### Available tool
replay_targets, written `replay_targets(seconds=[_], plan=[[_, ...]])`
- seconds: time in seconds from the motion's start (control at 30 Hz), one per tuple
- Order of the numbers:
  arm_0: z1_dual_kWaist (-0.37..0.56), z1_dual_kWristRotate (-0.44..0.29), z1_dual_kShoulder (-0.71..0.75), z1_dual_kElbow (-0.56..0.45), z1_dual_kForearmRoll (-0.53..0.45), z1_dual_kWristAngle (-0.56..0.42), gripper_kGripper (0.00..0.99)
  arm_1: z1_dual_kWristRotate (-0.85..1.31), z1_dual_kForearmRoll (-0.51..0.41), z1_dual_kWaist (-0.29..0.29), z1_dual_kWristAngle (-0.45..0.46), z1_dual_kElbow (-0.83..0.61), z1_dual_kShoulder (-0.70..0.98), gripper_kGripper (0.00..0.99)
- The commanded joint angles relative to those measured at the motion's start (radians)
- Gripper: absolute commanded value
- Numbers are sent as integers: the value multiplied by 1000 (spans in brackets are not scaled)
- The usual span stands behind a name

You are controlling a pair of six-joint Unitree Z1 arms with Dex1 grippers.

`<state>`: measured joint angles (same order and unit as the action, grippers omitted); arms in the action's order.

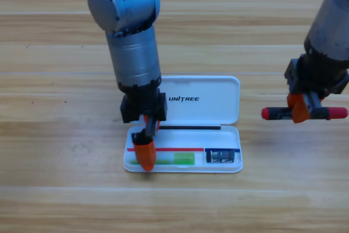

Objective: Clean up eraser and pencils

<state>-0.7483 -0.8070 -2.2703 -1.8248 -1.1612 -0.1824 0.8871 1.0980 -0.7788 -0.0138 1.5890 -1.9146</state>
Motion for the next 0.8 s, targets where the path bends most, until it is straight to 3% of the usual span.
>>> replay_targets(seconds=[0.03, 0.27, 0.47, 0.6, 0.8], plan=[[-19, 11, 77, -59, -84, 38, 990, -37, 8, -62, 5, 60, -147, 0], [-13, 12, 451, -87, -120, 175, 990, -77, 11, -114, -6, 203, -287, 0], [132, -61, 719, -79, -109, 228, 990, -96, 26, -154, -35, 341, -397, 0], [225, -89, 791, -73, -101, 225, 990, -105, 51, -174, -38, 419, -443, 0], [242, -86, 810, -42, -100, 213, 990, -117, 71, -194, -38, 485, -478, 0]])
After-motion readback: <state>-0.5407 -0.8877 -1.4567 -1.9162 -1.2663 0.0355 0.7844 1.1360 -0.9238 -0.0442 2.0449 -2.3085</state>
